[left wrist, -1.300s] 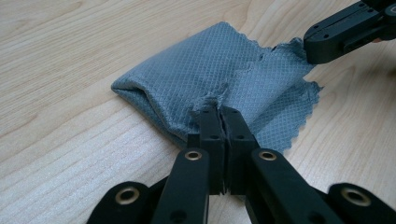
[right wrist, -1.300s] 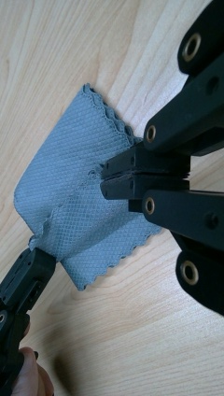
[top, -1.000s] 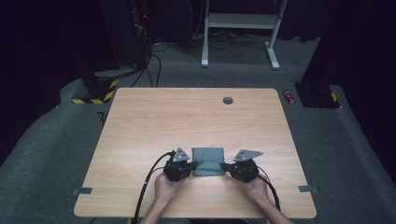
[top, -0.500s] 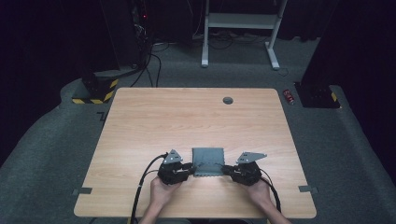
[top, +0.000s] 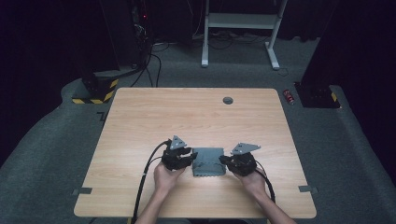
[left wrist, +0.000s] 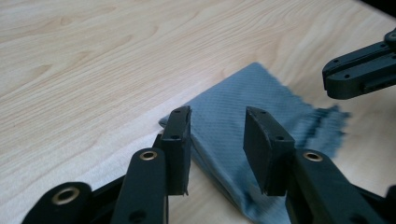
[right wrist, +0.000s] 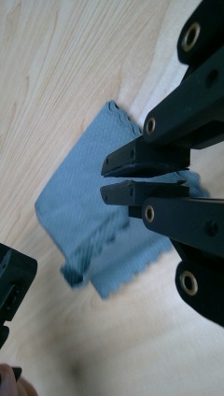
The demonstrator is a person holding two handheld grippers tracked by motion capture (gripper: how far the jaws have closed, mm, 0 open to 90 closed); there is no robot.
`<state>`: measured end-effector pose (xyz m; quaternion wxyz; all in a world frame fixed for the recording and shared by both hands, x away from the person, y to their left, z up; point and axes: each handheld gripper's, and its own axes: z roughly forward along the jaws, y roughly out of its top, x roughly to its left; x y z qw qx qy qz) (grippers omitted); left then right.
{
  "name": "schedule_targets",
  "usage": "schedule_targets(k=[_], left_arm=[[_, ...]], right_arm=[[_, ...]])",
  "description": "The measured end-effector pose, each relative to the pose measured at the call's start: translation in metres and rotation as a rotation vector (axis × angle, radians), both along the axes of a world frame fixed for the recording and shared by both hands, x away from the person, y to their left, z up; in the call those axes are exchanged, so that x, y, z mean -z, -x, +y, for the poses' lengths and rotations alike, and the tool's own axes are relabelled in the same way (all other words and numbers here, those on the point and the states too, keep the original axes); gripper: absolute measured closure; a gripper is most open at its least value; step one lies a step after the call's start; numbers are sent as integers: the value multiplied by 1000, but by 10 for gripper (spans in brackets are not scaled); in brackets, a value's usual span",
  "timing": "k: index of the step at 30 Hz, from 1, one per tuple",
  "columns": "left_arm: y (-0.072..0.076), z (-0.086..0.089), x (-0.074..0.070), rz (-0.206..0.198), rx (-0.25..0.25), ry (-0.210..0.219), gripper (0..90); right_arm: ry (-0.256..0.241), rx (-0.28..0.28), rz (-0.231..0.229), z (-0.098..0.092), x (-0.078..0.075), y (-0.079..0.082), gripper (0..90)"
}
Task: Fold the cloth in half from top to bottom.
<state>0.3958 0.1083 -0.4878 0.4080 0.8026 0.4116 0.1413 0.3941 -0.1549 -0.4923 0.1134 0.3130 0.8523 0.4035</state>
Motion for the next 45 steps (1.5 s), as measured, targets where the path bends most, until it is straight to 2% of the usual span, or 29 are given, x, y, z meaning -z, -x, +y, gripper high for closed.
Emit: schedule_targets(k=[1, 2, 3, 4, 6, 11, 12, 14, 19, 22, 25, 28, 29, 30, 31, 32, 33, 34, 35, 36, 37, 38, 40, 45], left_arm=[[0, 0, 0, 0, 0, 0, 614], [-3, -4, 3, 8, -4, -21, 613], [-3, -4, 3, 8, -4, -21, 611], [-3, -7, 5, 13, 11, -46, 609], [0, -9, 7, 19, 28, -68, 604], [10, -7, 10, 37, 67, -69, 603], [16, -6, 12, 56, 92, -51, 603], [19, -5, 13, 59, 100, -52, 603], [36, -3, 19, 99, 152, -68, 600], [42, -2, 21, 109, 177, -90, 592], [44, -2, 20, 104, 186, -93, 587], [38, 1, 11, 59, 146, -62, 585], [38, 1, 11, 59, 146, -62, 583], [32, 1, 6, 30, 118, -50, 579], [32, 1, 6, 30, 118, -50, 576], [24, -4, 3, 7, 97, -46, 574], [24, -4, 3, 7, 97, -46, 573], [15, -10, 2, -9, 89, -47, 573], [15, -10, 2, -9, 89, -47, 573], [4, -18, 3, -8, 87, -52, 573], [4, -18, 3, -8, 87, -52, 573], [-4, -26, 6, -12, 83, -69, 572], [-12, -32, 11, -2, 70, -82, 570], [-20, -29, 21, 24, 37, -90, 570]], right_arm=[[0, 0, 0, 0, 0, 0, 849], [7, 20, 27, 1, 5, -7, 851], [11, 25, 38, 2, 8, -10, 851], [15, 30, 54, 2, 10, -11, 851], [22, 22, 67, 3, 13, -12, 849], [21, -5, 67, 4, 13, -6, 842], [12, -25, 71, 4, 13, -2, 834], [7, -38, 78, 3, 15, 3, 831], [32, -61, 81, 1, 21, 14, 822], [55, -71, 75, 0, 23, 17, 809], [55, -67, 73, -1, 21, 17, 803], [36, -42, 62, -3, 16, 13, 802], [36, -42, 62, -3, 16, 13, 802], [22, -23, 58, -3, 13, 7, 803], [19, -18, 53, -2, 12, 4, 805], [14, -8, 54, -1, 11, 0, 807], [14, -8, 54, -1, 11, 0, 807], [13, 3, 55, 2, 10, -8, 813], [13, 3, 55, 2, 10, -8, 813], [8, 15, 59, 6, 9, -16, 816], [8, 15, 59, 6, 9, -16, 816], [11, 25, 63, 12, 10, -25, 817], [11, 38, 66, 18, 12, -32, 817], [13, 53, 60, 28, 16, -43, 816]])
